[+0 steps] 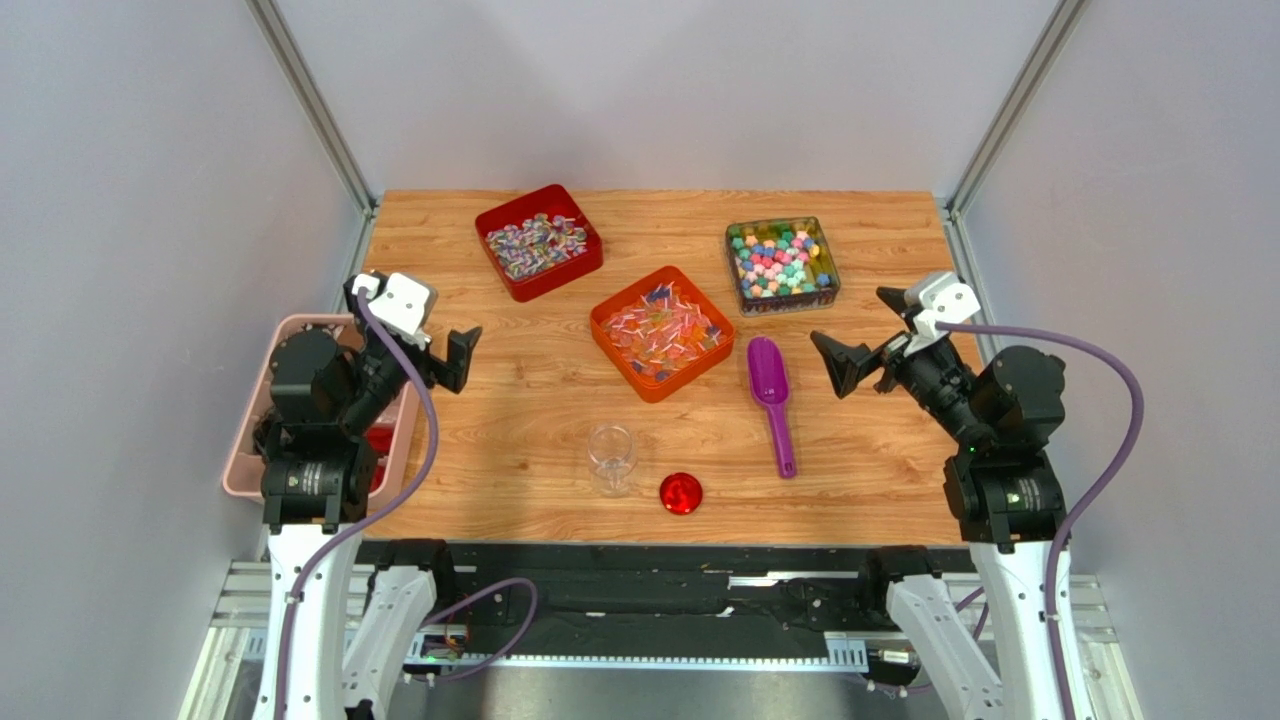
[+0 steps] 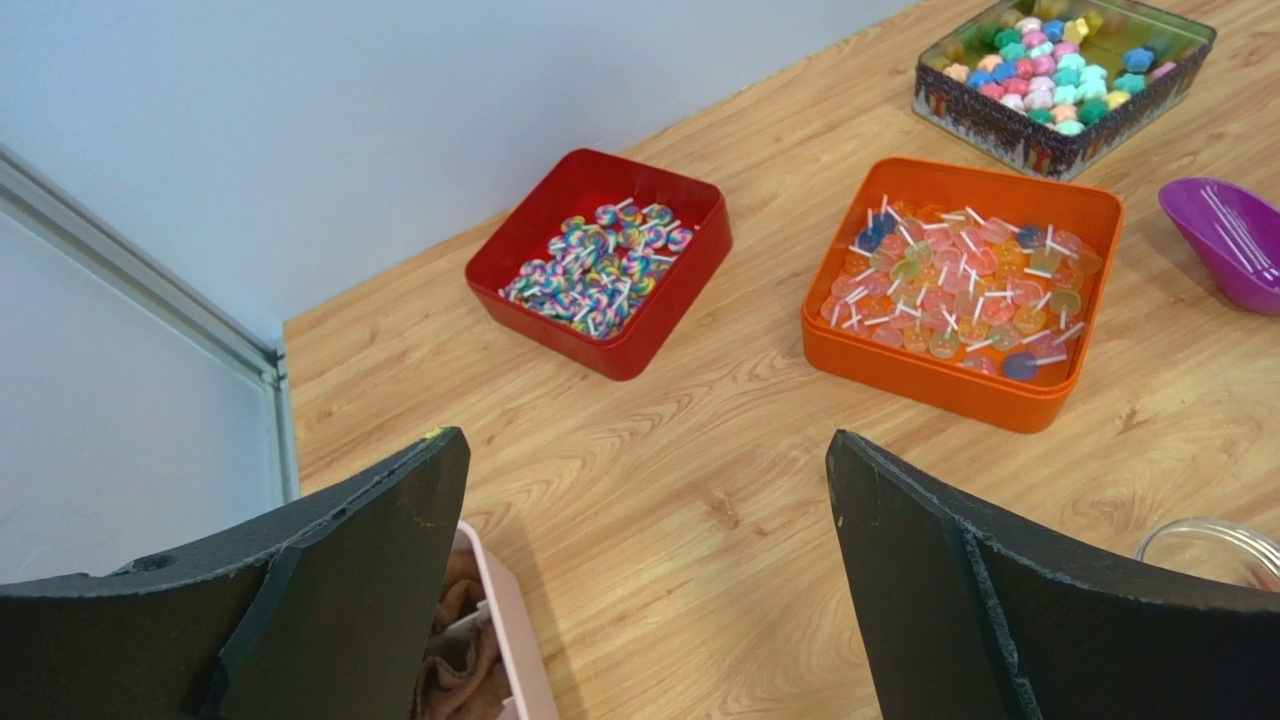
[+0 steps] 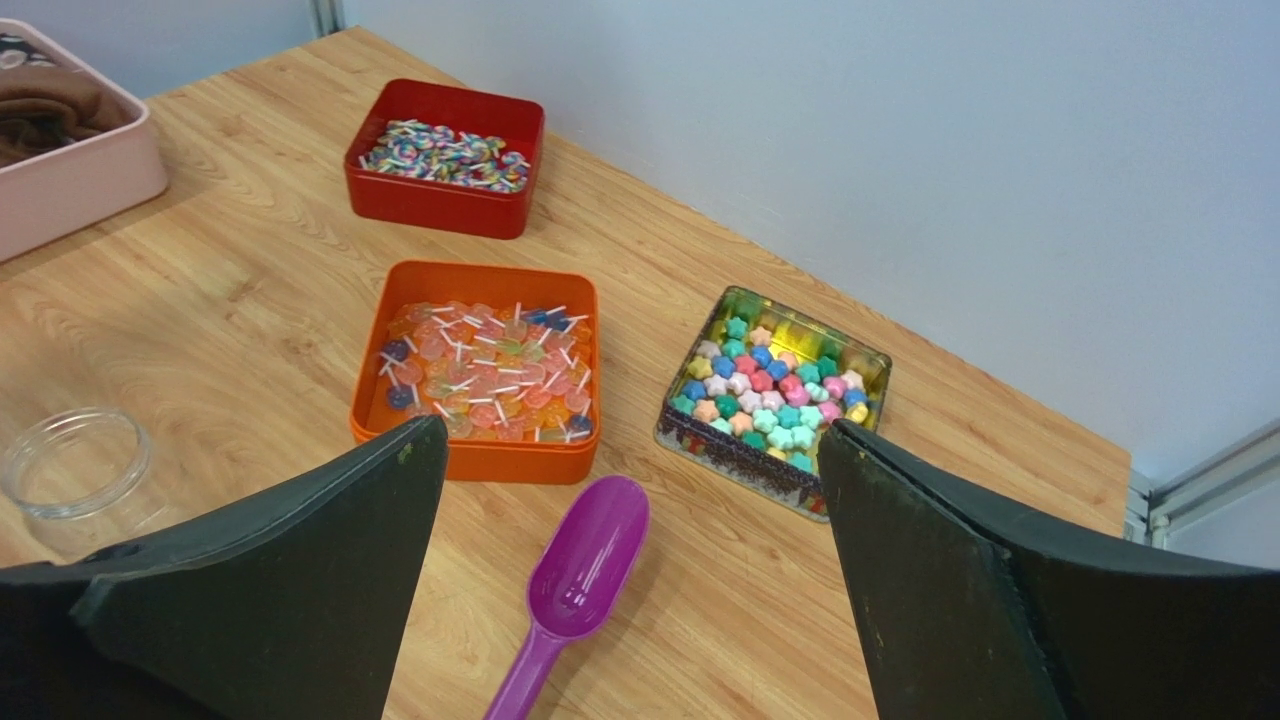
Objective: Pack the candies
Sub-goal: Move the storage box to the center of the board.
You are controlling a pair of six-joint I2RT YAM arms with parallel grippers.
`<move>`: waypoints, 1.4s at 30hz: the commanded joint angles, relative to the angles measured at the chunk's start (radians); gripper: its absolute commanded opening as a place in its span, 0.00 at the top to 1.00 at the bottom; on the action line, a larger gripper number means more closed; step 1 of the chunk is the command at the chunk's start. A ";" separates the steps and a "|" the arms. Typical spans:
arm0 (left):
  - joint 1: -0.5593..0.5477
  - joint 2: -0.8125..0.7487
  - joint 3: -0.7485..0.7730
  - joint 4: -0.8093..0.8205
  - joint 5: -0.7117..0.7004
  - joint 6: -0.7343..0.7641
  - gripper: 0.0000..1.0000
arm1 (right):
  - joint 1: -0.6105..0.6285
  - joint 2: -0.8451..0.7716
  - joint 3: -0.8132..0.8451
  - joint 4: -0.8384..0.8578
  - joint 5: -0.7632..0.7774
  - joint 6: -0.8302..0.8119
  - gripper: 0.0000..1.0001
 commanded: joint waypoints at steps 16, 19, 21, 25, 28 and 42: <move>0.005 0.492 0.145 0.047 0.011 0.156 0.02 | 0.025 0.360 0.131 -0.041 0.216 0.047 0.05; 0.005 0.627 0.206 0.071 0.014 0.167 0.05 | 0.051 0.380 0.122 -0.037 0.247 0.022 0.05; 0.005 0.717 0.237 0.083 0.035 0.187 0.08 | 0.063 0.390 0.117 -0.040 0.254 0.005 0.05; -0.008 0.868 0.343 0.108 0.072 0.245 0.11 | 0.083 0.406 0.108 -0.043 0.264 -0.015 0.05; -0.018 1.003 0.459 0.067 0.078 0.300 0.17 | 0.091 0.417 0.105 -0.041 0.267 -0.024 0.05; -0.084 1.339 0.699 0.021 0.129 0.495 0.19 | 0.117 0.468 0.102 -0.056 0.282 -0.053 0.04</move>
